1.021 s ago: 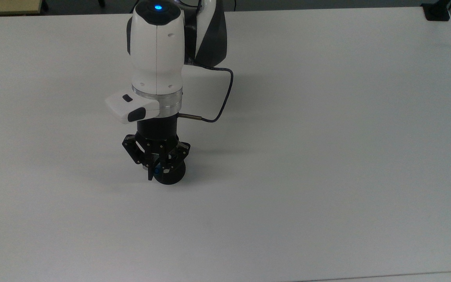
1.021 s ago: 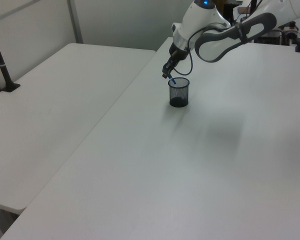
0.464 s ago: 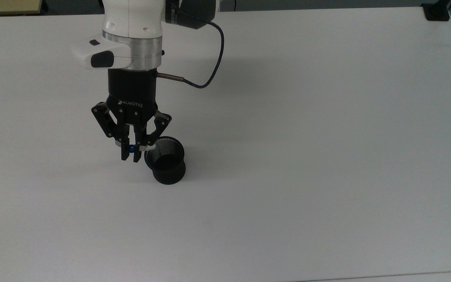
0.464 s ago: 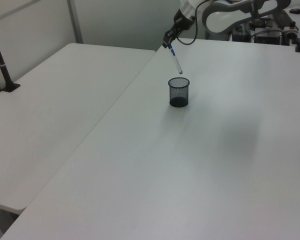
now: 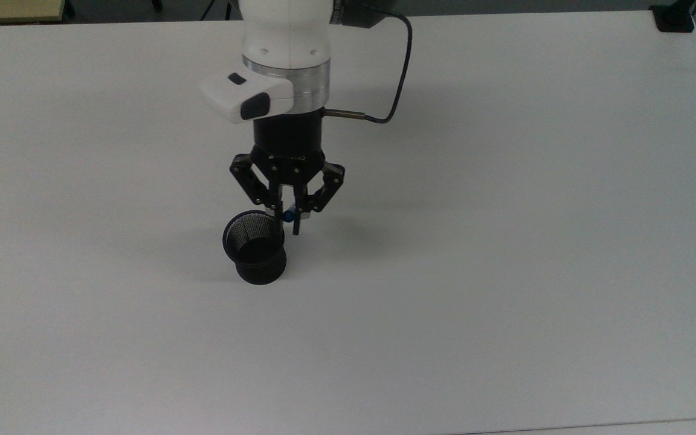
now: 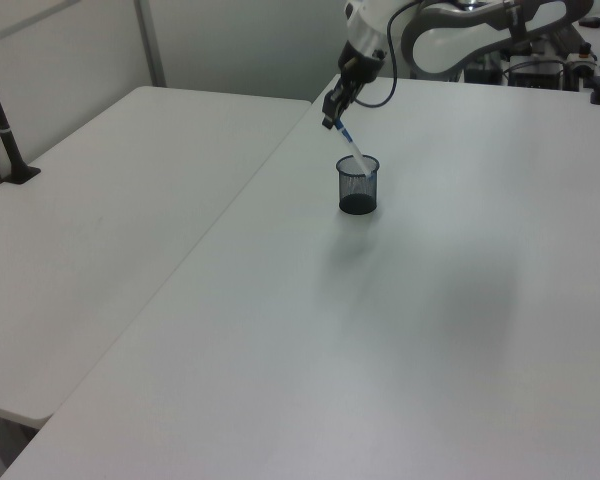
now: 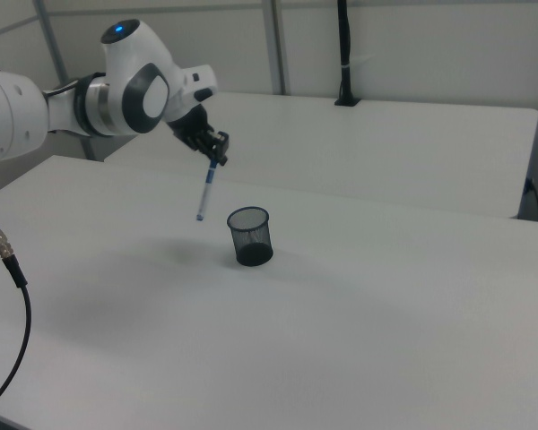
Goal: Remove the marker
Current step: 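Pull the marker up out of the cup and move it aside, then lower the marker beside the cup and open the gripper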
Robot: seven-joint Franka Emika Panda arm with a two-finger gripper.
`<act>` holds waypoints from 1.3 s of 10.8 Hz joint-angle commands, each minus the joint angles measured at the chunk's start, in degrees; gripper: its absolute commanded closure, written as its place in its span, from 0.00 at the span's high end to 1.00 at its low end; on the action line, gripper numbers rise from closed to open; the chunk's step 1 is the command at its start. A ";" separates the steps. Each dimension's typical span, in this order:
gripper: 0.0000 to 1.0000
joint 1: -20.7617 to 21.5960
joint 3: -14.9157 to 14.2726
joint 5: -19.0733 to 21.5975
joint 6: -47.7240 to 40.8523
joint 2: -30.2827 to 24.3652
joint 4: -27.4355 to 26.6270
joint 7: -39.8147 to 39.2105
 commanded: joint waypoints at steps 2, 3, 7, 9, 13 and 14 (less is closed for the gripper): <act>0.12 4.61 -0.18 -0.18 -2.81 3.05 -1.97 1.42; 0.14 5.24 -0.18 -0.09 -2.46 4.64 -1.79 1.42; 0.22 7.71 -0.18 -0.26 -2.46 7.64 -2.58 1.51; 0.48 8.06 -0.18 -0.53 -2.55 7.74 -2.67 1.51; 1.00 7.71 -0.36 -0.79 -7.52 3.71 -2.49 1.77; 1.00 7.62 -0.36 -0.88 -11.47 1.43 -2.49 1.60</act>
